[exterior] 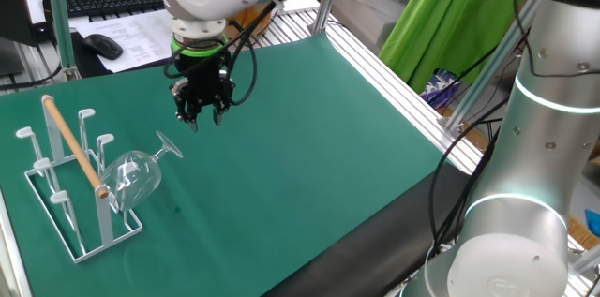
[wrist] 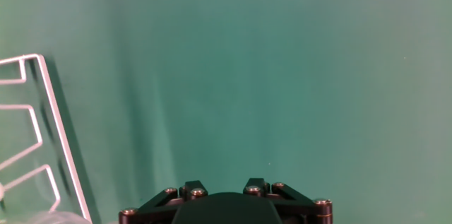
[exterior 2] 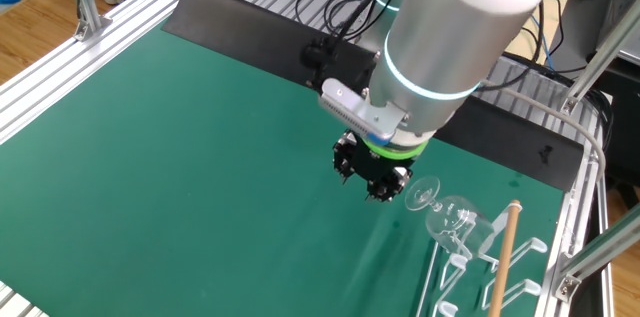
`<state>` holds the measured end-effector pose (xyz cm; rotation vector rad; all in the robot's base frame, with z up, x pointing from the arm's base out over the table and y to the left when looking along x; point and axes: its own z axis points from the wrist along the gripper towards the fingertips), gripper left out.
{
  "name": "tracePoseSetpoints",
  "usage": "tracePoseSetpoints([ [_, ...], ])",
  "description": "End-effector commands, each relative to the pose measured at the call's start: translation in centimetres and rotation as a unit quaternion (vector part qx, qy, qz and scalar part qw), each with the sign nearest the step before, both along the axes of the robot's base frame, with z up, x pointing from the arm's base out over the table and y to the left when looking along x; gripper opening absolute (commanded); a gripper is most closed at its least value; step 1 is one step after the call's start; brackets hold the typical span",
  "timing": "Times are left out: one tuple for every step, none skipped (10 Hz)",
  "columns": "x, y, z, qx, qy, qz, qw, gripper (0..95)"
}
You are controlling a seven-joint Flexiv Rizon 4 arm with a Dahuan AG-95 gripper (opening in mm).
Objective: Put the cup on the cup rack
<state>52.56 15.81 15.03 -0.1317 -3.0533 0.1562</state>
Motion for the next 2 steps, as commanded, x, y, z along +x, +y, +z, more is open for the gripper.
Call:
tracePoseSetpoints([
  [-0.32, -0.18, 0.01, 0.0, -0.003, -0.006, 1.0, 38.0],
  [-0.33, -0.17, 0.01, -0.001, -0.004, -0.01, 0.9999, 38.0],
])
